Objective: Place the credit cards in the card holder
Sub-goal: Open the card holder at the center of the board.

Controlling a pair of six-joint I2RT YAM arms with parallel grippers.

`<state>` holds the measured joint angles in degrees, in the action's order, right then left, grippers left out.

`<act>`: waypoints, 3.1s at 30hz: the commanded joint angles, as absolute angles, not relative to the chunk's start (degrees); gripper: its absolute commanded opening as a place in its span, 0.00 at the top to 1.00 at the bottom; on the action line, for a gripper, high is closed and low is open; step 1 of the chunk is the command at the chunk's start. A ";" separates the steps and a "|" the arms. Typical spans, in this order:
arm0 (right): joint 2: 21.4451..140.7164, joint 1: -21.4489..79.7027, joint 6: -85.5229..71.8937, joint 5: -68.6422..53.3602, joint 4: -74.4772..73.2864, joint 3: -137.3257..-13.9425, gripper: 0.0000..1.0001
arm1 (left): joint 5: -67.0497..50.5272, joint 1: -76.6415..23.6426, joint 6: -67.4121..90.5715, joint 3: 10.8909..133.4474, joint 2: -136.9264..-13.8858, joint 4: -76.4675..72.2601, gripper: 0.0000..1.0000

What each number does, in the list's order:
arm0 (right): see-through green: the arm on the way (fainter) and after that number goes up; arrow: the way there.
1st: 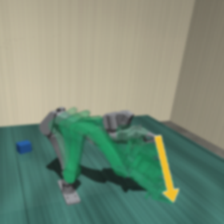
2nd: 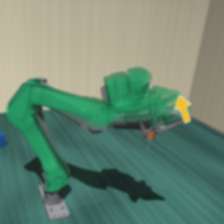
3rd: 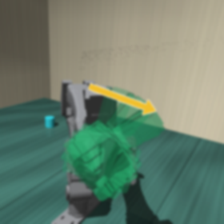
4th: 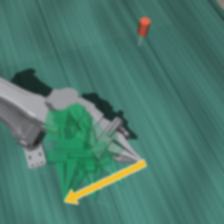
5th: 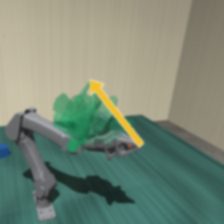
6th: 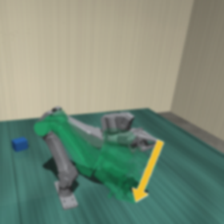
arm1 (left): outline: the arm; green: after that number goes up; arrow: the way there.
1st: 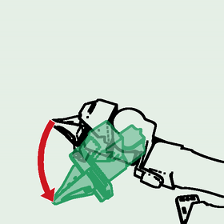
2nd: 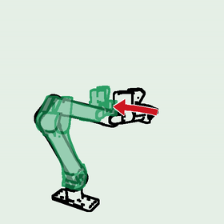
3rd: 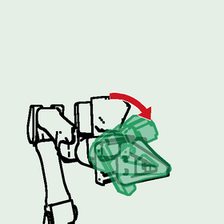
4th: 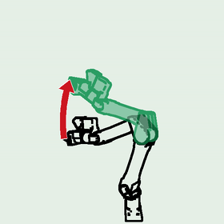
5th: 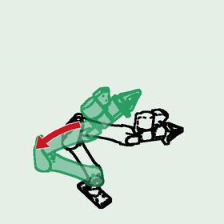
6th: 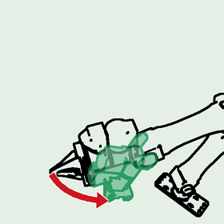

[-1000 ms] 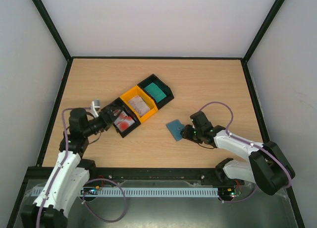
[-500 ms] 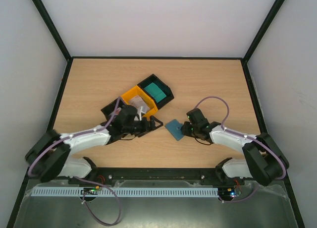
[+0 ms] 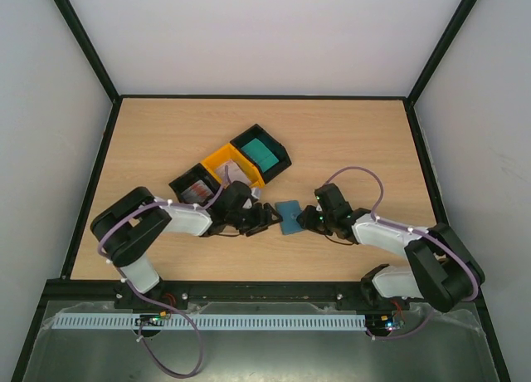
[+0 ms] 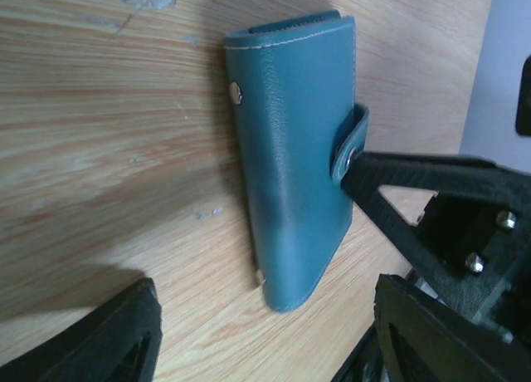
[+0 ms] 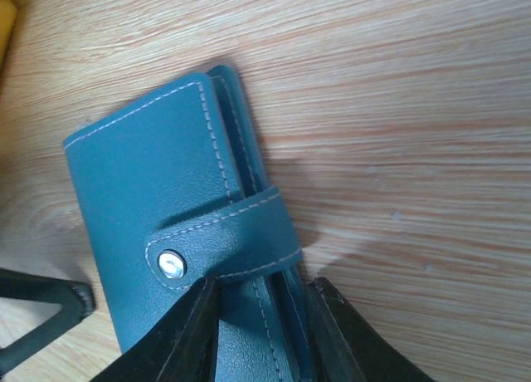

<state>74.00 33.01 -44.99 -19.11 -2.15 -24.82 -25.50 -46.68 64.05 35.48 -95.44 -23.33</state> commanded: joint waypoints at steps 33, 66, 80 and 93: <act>81.40 34.88 -40.80 -21.06 -10.89 -31.72 0.75 | -26.60 -45.96 55.87 38.74 -97.11 -24.87 0.92; 82.59 39.73 -46.02 8.92 -32.25 -42.46 0.52 | -21.52 -45.55 50.95 39.80 -88.07 -18.06 0.98; 69.82 39.73 -46.76 -10.76 -14.10 -39.10 0.43 | -21.93 -45.34 50.70 40.48 -87.50 -16.24 0.98; 75.38 39.68 -50.27 -8.75 -7.48 -34.79 0.72 | -23.80 -45.30 51.59 40.16 -87.87 -16.96 0.98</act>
